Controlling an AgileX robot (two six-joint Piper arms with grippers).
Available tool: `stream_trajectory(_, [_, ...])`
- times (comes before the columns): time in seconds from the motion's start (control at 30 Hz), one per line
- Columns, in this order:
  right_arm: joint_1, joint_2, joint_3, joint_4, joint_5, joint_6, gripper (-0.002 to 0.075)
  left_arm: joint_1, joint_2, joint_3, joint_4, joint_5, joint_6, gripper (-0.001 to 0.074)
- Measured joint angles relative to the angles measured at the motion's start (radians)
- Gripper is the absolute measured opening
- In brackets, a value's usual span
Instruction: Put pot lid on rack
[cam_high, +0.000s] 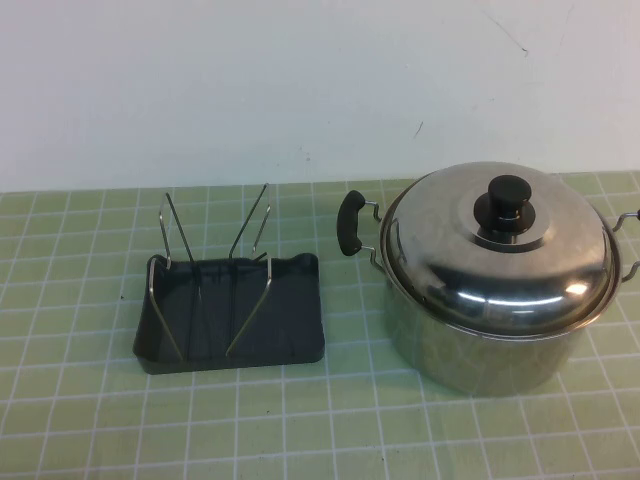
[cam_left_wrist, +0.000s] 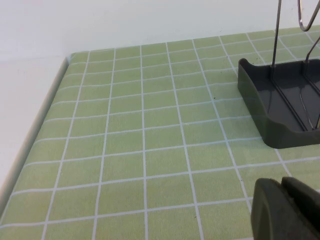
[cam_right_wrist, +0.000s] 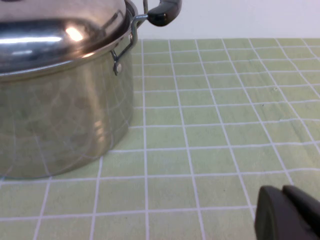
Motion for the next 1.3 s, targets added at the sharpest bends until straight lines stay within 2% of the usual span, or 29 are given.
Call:
stream_trajectory(0.7, [0.0, 0.0, 0.0, 0.0, 0.002, 0.0, -0.0001, 0.0, 0.0, 0.0, 0.0, 0.0, 0.0, -0.0002])
stream_trajectory(0.83, [0.0, 0.0, -0.009, 0.069, 0.03, 0.0, -0.0001, 0.0, 0.0, 0.0, 0.0, 0.0, 0.0, -0.0002])
stream_trajectory(0.9, [0.0, 0.0, -0.049, 0.1, 0.126, 0.0, -0.0001, 0.0, 0.0, 0.0, 0.0, 0.0, 0.0, -0.0002])
stream_trajectory(1.03, [0.0, 0.0, -0.277, 0.118, 0.258, 0.0, -0.0001, 0.0, 0.0, 0.0, 0.0, 0.0, 0.0, -0.0002])
stream_trajectory(1.17, [0.0, -0.001, -0.457, 0.12, 0.226, 0.0, -0.0001, 0.0, 0.0, 0.0, 0.0, 0.002, 0.0, -0.0002])
stream_trajectory(1.3, [0.0, -0.001, -0.504, 0.063, 0.086, 0.0, -0.0001, 0.0, 0.0, 0.0, 0.0, 0.002, 0.0, -0.0002])
